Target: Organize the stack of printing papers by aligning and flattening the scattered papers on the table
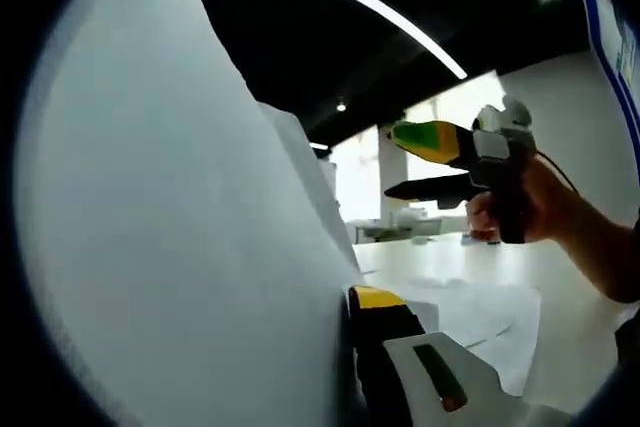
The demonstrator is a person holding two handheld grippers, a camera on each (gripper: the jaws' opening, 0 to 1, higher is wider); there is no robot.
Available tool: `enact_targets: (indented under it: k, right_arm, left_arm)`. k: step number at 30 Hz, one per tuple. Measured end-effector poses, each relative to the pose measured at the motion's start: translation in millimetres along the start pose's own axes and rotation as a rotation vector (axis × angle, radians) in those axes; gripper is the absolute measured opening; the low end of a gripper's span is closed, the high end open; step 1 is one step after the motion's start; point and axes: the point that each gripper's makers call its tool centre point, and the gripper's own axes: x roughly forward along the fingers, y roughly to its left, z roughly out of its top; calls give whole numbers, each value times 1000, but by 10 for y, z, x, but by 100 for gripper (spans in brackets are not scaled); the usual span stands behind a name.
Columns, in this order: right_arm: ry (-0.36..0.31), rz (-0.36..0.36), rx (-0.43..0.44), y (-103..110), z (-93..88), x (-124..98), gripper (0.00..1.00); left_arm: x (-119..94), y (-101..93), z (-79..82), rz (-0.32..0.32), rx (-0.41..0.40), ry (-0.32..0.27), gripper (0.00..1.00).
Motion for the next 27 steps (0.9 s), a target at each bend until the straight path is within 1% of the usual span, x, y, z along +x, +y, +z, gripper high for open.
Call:
enact_targets:
  k: [5,11,16,27]
  right_arm:
    - [1,-8,0,-26,-15,-32,89]
    - [-10,-24,4,-78,9,-81,88]
    - [-9,-37,-9,-111,9,-105,88]
    - [-2,-46,-13,-157,-30,-129,88]
  left_arm:
    - [-6,7,12,2,2,-3,9]
    - [-15,27,21,7,-2,-7,9]
    - [-15,21,27,5,1,-9,9]
    - [-13,29,25,5,-4,-8,9]
